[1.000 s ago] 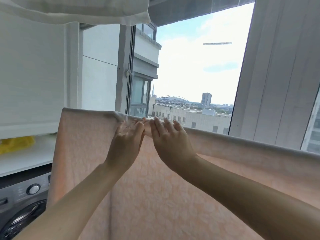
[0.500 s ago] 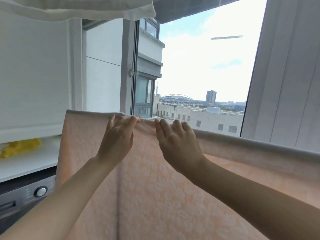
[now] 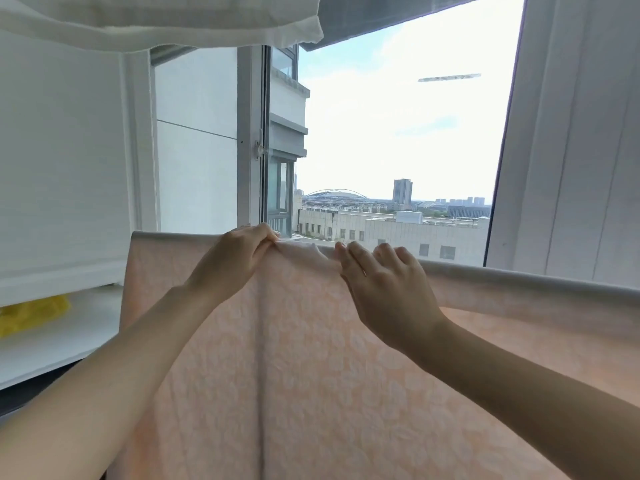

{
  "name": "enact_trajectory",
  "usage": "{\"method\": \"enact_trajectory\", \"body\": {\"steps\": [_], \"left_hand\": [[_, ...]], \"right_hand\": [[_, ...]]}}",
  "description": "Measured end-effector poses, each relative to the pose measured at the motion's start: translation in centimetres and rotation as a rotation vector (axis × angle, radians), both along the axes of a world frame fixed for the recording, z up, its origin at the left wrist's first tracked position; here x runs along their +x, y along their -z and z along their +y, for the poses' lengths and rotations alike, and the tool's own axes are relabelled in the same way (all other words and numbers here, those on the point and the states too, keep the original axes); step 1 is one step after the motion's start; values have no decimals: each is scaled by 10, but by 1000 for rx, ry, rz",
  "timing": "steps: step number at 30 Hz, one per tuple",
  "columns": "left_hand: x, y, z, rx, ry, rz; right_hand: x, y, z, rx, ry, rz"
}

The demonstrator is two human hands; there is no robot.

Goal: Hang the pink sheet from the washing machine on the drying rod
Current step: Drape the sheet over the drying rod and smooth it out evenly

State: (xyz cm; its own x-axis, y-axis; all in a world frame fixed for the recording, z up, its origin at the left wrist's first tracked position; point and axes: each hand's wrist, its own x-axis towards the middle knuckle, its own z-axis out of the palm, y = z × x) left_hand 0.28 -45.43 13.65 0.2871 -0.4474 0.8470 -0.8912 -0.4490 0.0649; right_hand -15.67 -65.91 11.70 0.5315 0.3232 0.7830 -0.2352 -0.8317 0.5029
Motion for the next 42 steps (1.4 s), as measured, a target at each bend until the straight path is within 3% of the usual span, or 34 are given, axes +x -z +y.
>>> {"method": "enact_trajectory", "body": {"steps": [2, 6, 9, 15, 20, 30, 42], "left_hand": [[2, 1, 2, 46, 6, -74], [17, 15, 15, 259, -16, -418], [26, 25, 28, 317, 50, -495], [22, 24, 24, 183, -23, -337], [18, 31, 17, 78, -88, -325], [7, 32, 17, 71, -208, -302], [6, 34, 15, -117, -54, -167]], "right_hand": [[-1, 0, 0, 0, -14, -4], [-6, -1, -3, -23, -29, -19], [-9, 0, -3, -51, -44, -38], [-7, -2, 2, -12, -79, 12], [-10, 3, 2, -3, -58, 34], [-5, 10, 22, 13, -16, 56], [47, -8, 77, 0, 136, 199]]}}
